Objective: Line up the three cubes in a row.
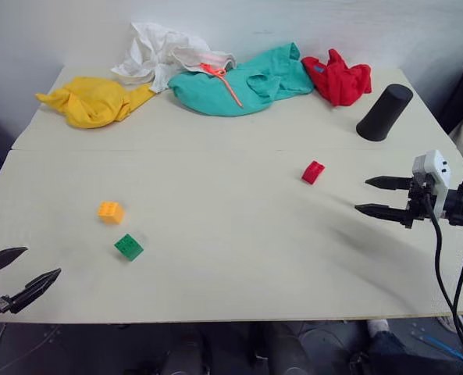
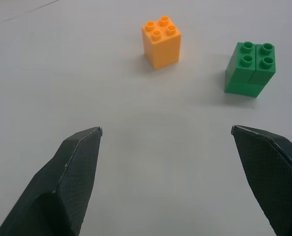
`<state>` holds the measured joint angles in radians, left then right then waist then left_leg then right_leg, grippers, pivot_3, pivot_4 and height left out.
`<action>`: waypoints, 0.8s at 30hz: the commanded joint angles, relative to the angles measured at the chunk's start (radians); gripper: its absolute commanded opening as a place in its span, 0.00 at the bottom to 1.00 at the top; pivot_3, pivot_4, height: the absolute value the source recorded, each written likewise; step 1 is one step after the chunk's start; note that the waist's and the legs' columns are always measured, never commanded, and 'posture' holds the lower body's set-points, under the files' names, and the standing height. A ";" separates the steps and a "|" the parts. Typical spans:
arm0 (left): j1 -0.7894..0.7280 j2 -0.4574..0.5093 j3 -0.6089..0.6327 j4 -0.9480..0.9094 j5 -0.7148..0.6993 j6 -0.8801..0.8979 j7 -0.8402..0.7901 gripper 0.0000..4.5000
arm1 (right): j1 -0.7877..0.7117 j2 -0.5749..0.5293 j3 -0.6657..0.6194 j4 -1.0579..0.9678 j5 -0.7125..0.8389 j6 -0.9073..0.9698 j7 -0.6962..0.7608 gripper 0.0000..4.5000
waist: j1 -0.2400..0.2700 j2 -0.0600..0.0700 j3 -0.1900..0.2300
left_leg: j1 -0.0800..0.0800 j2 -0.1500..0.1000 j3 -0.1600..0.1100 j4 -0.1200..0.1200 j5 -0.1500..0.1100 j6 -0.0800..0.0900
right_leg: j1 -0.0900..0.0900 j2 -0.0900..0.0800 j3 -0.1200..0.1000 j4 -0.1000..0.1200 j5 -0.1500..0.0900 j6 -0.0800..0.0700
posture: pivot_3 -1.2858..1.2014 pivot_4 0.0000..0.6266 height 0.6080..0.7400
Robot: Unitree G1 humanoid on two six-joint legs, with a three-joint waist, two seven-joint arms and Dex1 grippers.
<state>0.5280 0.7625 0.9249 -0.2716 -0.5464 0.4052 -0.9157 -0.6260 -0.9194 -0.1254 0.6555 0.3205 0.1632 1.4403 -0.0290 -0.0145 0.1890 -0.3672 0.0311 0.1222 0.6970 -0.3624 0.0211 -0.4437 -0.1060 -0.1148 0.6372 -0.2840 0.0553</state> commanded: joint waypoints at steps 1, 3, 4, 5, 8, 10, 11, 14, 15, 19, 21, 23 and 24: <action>0.001 -0.006 0.028 -0.008 0.006 -0.023 0.013 0.98 | -0.020 -0.035 -0.019 -0.030 0.008 0.024 0.011 1.00 | 0.000 0.000 0.000 | 0.000 0.000 0.000 0.000 0.000 0.000 | 0.000 0.000 0.000 0.000 0.000 0.000 | 0.52 0.24 1.00; -0.005 -0.009 0.020 -0.004 0.013 -0.023 0.026 0.98 | -0.018 -0.032 -0.023 -0.038 0.008 0.032 0.003 1.00 | 0.000 0.000 0.000 | 0.000 0.000 0.000 0.000 0.000 0.000 | 0.000 0.000 0.000 0.000 0.000 0.000 | 0.52 0.24 1.00; -0.005 -0.008 0.013 -0.006 0.017 -0.013 0.035 0.98 | -0.016 -0.030 -0.026 -0.041 0.009 0.035 -0.003 1.00 | 0.000 0.000 0.000 | 0.000 0.000 0.000 0.000 0.000 0.000 | 0.000 0.000 0.000 0.000 0.000 0.000 | 0.52 0.24 1.00; -0.002 -0.008 0.008 -0.010 0.020 -0.013 0.035 0.98 | -0.013 -0.028 -0.029 -0.046 0.010 0.037 -0.008 1.00 | 0.000 0.000 0.000 | 0.000 0.000 0.000 0.000 0.000 0.000 | 0.000 0.000 0.000 0.000 0.000 0.000 | 0.52 0.24 1.00; 0.007 -0.008 -0.003 -0.016 0.030 -0.021 0.030 0.98 | -0.001 -0.023 -0.036 -0.061 0.010 0.037 -0.031 1.00 | 0.000 0.000 0.000 | 0.000 0.000 0.000 0.000 0.000 0.000 | 0.000 0.000 0.000 0.000 0.000 0.000 | 0.52 0.24 1.00; 0.002 -0.007 -0.008 -0.010 0.037 -0.024 0.033 0.98 | 0.008 -0.019 -0.038 -0.073 0.012 0.036 -0.044 1.00 | 0.001 0.000 0.000 | 0.000 0.000 0.000 0.000 0.000 0.000 | 0.000 0.000 0.000 0.000 0.000 0.000 | 0.52 0.24 1.00; 0.000 -0.006 -0.010 -0.007 0.039 -0.024 0.033 0.98 | 0.011 -0.017 -0.040 -0.076 0.014 0.035 -0.049 1.00 | 0.001 0.000 0.000 | 0.000 0.000 0.000 0.000 0.000 0.000 | 0.000 0.000 0.000 0.000 0.000 0.000 | 0.52 0.24 1.00; -0.009 -0.001 -0.015 -0.007 0.041 -0.022 0.034 0.98 | 0.015 -0.014 -0.044 -0.081 0.016 0.031 -0.068 1.00 | 0.000 0.000 0.000 | 0.000 0.000 0.000 0.000 0.000 0.000 | 0.000 0.000 0.000 0.000 0.000 0.000 | 0.52 0.24 1.00; -0.013 0.002 -0.016 -0.007 0.039 -0.019 0.035 0.98 | 0.013 -0.012 -0.045 -0.080 0.015 0.026 -0.077 1.00 | 0.000 0.000 0.000 | 0.000 0.000 0.000 0.000 0.000 0.000 | 0.000 0.000 0.000 0.000 0.000 0.000 | 0.52 0.24 1.00; -0.030 0.021 -0.032 -0.030 0.029 0.000 0.027 0.98 | -0.017 0.004 -0.038 -0.074 0.005 0.013 -0.126 1.00 | 0.000 0.000 0.000 | 0.000 0.000 0.000 0.000 0.000 0.000 | 0.000 0.000 0.000 0.000 0.000 0.000 | 0.52 0.24 1.00; -0.041 0.046 -0.061 -0.090 0.001 0.031 0.005 0.98 | -0.053 0.022 -0.019 -0.064 -0.010 0.015 -0.155 1.00 | 0.000 0.000 0.000 | 0.000 0.000 0.000 0.000 0.000 0.000 | 0.000 0.000 0.000 0.000 0.000 0.000 | 0.52 0.24 1.00; -0.068 0.074 -0.086 -0.142 -0.039 0.076 -0.008 0.98 | -0.091 0.042 -0.003 -0.044 -0.024 0.012 -0.173 1.00 | -0.001 0.000 0.000 | 0.000 0.000 0.000 0.000 0.000 0.000 | 0.000 0.000 0.000 0.000 0.000 0.000 | 0.52 0.24 1.00; -0.098 0.101 -0.106 -0.174 -0.084 0.111 -0.021 0.98 | -0.125 0.060 0.010 -0.019 -0.040 0.008 -0.189 1.00 | 0.000 0.000 0.000 | 0.000 0.000 0.000 0.000 0.000 0.000 | 0.000 0.000 0.000 0.001 0.000 0.000 | 0.52 0.24 1.00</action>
<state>0.4547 0.8312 0.8229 -0.3834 -0.5636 0.4788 -0.9191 -0.7130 -0.8668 -0.1166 0.6165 0.2934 0.1922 1.2740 -0.0294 -0.0141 0.1892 -0.3671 0.0309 0.1221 0.6972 -0.3624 0.0206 -0.4437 -0.1062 -0.1145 0.6380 -0.2839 0.0553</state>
